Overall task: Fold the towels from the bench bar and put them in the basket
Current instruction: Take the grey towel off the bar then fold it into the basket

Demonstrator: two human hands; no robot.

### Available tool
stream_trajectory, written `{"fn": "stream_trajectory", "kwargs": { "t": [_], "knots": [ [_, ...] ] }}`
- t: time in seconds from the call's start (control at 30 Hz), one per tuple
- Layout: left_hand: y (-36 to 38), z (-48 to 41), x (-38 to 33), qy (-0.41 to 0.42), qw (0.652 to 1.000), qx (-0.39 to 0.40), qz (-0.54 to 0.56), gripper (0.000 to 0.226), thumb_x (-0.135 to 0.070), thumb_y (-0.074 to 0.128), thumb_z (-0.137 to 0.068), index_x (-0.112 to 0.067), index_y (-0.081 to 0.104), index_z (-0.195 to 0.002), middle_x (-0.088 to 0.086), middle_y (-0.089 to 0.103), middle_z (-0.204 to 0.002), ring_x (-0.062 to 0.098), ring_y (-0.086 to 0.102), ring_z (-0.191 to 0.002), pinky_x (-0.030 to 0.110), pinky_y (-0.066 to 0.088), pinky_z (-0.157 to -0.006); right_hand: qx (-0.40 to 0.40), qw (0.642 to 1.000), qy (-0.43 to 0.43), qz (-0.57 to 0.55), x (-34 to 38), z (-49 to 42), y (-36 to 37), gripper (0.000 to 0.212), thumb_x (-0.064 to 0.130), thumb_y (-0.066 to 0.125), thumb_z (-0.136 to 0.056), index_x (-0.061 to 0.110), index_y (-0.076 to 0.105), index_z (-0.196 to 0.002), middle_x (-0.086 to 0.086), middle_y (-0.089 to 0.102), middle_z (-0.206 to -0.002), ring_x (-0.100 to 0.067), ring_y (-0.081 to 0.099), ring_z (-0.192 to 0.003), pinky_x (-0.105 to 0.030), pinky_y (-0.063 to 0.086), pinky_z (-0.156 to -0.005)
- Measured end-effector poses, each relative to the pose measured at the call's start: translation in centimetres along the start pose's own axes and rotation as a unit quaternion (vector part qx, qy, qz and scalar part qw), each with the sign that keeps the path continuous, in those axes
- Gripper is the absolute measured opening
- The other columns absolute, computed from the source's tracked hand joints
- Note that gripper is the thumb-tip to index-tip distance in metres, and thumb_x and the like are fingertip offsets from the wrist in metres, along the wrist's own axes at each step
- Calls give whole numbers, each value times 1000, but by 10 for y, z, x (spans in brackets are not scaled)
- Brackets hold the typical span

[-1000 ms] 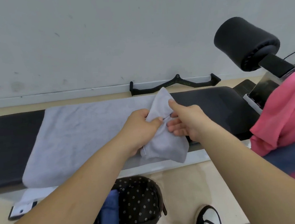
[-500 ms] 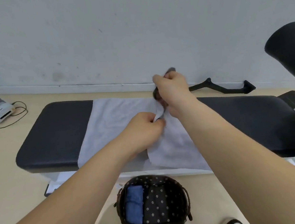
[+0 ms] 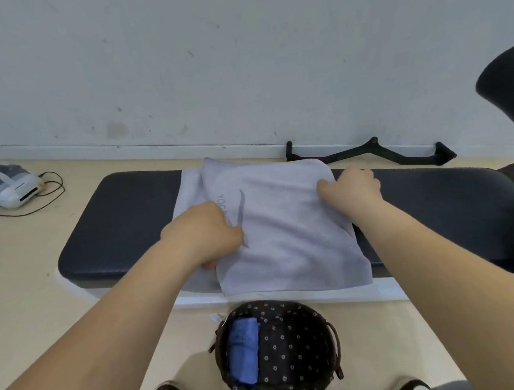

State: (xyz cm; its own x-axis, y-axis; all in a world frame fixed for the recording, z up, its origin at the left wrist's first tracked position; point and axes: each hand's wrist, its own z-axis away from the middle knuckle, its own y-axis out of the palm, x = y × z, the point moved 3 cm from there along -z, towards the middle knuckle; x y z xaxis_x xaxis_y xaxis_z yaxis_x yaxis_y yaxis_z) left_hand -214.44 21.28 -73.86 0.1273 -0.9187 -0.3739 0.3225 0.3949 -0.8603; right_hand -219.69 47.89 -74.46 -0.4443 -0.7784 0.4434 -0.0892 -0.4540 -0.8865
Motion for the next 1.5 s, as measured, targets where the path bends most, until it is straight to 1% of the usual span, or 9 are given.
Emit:
{"fn": "stream_trajectory", "kwargs": {
  "t": [0.17, 0.33, 0.57, 0.7, 0.8, 0.97, 1.2, 1.4, 1.5],
  "knots": [
    [1, -5, -5, -6, 1000, 8, -17, 26, -41, 54, -85, -18, 53, -72, -3, 64, -43, 18, 64, -52, 27, 47, -61, 25, 999, -29, -4, -23, -5, 2, 25, 36, 56, -97, 13, 56, -88, -4, 59, -81, -20, 55, -68, -30, 40, -57],
    [11, -7, -22, 22, 999, 21, 28, 27, -38, 58, -85, -18, 51, -67, -2, 62, -46, 20, 61, -47, 27, 49, -59, -9, 998, -15, -65, -49, -3, -16, 25, 28, 48, -106, 7, 45, -119, -3, 53, -92, -19, 52, -76, -37, 46, -68],
    [54, -8, -97, 140, 987, -22, 77, 39, -37, 59, -90, -21, 36, -63, -5, 39, -56, 18, 39, -55, 31, 31, -55, -68, 993, 88, 35, -140, 4, -69, 29, 23, 51, -104, 10, 41, -127, -4, 49, -88, -21, 53, -73, -34, 38, -55],
    [73, -6, -128, 183, 976, -34, 111, 42, -46, 59, -96, -18, 43, -69, -1, 47, -62, 19, 44, -57, 32, 35, -56, -116, 982, 110, 104, -163, 5, -88, 31, 23, 53, -101, 11, 44, -128, -10, 57, -107, -31, 60, -95, -41, 47, -71],
    [75, -6, -135, 184, 974, -56, 121, 41, -45, 61, -97, -15, 46, -73, 2, 51, -65, 22, 49, -61, 33, 37, -56, -151, 981, -12, 119, -139, -1, -84, 24, 30, 52, -102, 16, 53, -122, -5, 57, -116, -27, 58, -103, -42, 53, -79],
    [72, 1, -128, 166, 972, -11, 164, 42, -48, 61, -95, -17, 45, -71, 3, 63, -59, 21, 70, -51, 40, 55, -59, -6, 983, -141, -117, -56, -7, -47, 22, 34, 62, -96, 21, 56, -80, 7, 58, -75, -10, 54, -69, -25, 38, -59],
    [86, 15, -123, 169, 984, -24, 54, 43, -53, 62, -86, -22, 42, -65, -10, 48, -60, 16, 45, -56, 27, 31, -51, 93, 991, -53, -78, -7, -23, -3, 34, 48, 69, -83, 14, 64, -86, 0, 67, -74, -19, 66, -71, -28, 46, -56],
    [81, 16, -113, 197, 967, 51, 153, 35, -33, 62, -83, -21, 36, -63, -6, 33, -57, 16, 30, -56, 32, 30, -55, 55, 996, -66, -8, 0, -24, 3, 24, 32, 44, -86, 27, 64, -97, 1, 67, -76, -26, 69, -82, -30, 50, -67],
    [78, 22, -111, 214, 963, 53, 154, 32, -32, 60, -85, -21, 36, -67, -6, 34, -61, 15, 30, -56, 31, 30, -54, -49, 995, -89, 3, 10, -25, -14, 20, 29, 43, -87, 19, 49, -71, 2, 56, -70, -23, 55, -66, -27, 32, -56]
  ]
}}
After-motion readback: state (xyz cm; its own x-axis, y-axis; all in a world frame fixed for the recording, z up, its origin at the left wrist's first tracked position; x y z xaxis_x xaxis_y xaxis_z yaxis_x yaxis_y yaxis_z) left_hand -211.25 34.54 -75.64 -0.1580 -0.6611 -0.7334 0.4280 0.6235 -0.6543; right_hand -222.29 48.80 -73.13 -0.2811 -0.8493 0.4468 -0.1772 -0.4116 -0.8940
